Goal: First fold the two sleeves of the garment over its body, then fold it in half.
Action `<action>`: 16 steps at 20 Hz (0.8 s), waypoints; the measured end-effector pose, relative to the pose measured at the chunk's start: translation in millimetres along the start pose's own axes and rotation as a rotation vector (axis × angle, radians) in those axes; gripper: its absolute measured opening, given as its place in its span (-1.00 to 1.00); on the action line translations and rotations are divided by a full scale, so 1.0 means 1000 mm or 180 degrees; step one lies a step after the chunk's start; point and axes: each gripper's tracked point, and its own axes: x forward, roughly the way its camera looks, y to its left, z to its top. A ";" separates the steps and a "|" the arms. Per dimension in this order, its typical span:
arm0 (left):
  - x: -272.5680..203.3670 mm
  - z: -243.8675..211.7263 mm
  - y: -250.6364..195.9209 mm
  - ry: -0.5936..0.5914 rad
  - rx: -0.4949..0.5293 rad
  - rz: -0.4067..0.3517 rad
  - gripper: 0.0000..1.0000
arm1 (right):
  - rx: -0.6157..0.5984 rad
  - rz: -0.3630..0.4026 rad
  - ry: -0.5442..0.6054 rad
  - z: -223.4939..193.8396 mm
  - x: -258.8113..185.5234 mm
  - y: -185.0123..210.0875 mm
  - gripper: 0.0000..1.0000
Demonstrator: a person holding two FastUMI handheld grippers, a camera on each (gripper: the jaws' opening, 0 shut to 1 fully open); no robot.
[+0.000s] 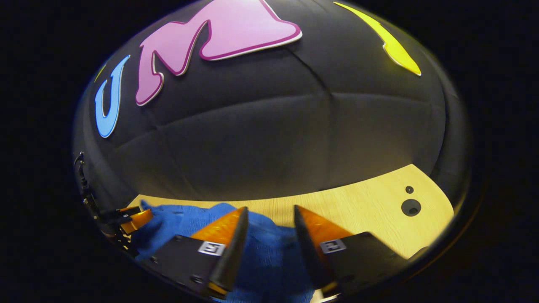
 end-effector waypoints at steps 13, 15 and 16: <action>-0.152 0.032 -0.035 -0.0527 -0.0310 -0.0114 0.67 | -0.0535 -0.0046 -0.0842 0.033 -0.138 0.032 0.95; -0.184 0.042 -0.032 -0.0669 -0.0461 -0.0177 0.67 | -0.0650 -0.0036 -0.0958 0.038 -0.171 0.045 0.95; -0.201 0.047 -0.028 -0.0733 -0.0541 -0.0196 0.66 | -0.0723 -0.0049 -0.1035 0.043 -0.189 0.050 0.96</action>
